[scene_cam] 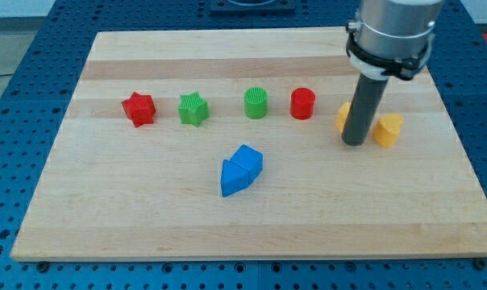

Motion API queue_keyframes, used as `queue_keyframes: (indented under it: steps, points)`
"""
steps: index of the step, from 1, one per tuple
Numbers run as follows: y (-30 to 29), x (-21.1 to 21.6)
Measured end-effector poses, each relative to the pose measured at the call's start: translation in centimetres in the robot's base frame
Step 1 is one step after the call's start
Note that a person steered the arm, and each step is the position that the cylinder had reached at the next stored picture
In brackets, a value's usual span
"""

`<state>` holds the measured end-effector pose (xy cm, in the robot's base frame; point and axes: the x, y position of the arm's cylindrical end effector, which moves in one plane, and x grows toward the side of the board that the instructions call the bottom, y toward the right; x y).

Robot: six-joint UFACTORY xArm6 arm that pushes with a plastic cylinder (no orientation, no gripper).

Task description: Put the yellow heart to the right of the yellow hexagon

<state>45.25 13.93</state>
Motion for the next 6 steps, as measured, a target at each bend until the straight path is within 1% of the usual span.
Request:
queue_keyframes:
  steps: [1,3,4,5,6]
  points:
    - [0.2,-0.2]
    - [1.8,-2.1]
    - [0.8,2.6]
    - [2.1,5.1]
    - [4.2,0.8]
